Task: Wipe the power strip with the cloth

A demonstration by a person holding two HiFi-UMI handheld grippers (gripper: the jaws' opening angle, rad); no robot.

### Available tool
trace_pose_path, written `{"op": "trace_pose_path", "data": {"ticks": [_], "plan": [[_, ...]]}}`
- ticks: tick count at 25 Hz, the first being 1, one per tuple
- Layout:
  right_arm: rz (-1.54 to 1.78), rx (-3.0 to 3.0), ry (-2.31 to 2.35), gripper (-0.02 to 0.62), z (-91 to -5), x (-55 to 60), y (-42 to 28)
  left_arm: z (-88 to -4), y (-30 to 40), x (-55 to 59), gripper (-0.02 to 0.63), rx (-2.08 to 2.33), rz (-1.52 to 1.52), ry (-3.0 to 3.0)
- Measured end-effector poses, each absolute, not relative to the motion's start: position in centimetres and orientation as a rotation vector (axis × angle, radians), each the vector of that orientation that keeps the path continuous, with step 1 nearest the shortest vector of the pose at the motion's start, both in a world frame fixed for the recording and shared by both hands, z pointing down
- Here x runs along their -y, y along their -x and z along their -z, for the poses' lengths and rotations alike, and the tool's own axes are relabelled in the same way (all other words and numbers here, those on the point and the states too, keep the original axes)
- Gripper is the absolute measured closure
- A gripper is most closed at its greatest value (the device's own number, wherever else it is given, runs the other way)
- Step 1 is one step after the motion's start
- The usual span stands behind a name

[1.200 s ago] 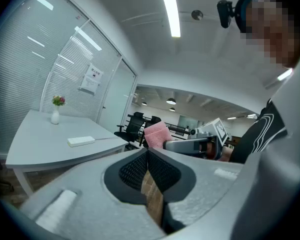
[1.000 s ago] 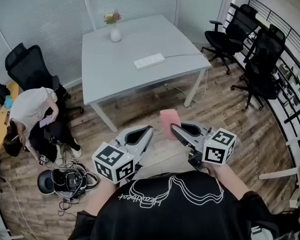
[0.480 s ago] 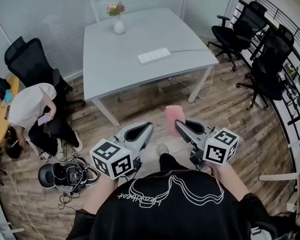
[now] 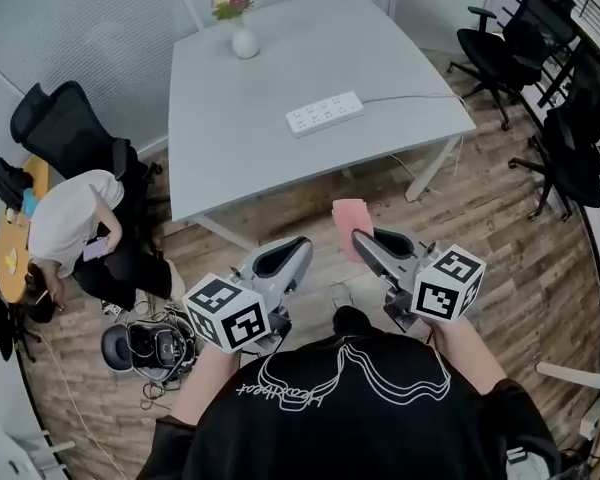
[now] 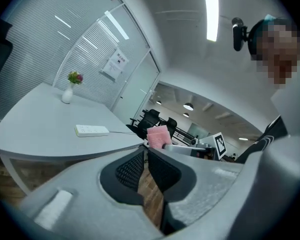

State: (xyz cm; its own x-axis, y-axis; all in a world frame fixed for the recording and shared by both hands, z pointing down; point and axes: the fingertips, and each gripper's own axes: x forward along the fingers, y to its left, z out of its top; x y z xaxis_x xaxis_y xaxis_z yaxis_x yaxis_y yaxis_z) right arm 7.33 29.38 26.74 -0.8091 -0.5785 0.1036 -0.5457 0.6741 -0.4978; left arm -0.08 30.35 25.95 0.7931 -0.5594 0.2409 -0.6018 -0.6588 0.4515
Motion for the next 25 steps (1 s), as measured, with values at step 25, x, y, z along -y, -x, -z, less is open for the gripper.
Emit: {"op": "trace_pose_path", "data": {"ticks": [25], "plan": [[0.937,-2.796,0.854,0.561,-26.6,-8.8,-9.9,-25.8,-1.6,-10.5,0.592,1.021,-0.091,-2.506]]}}
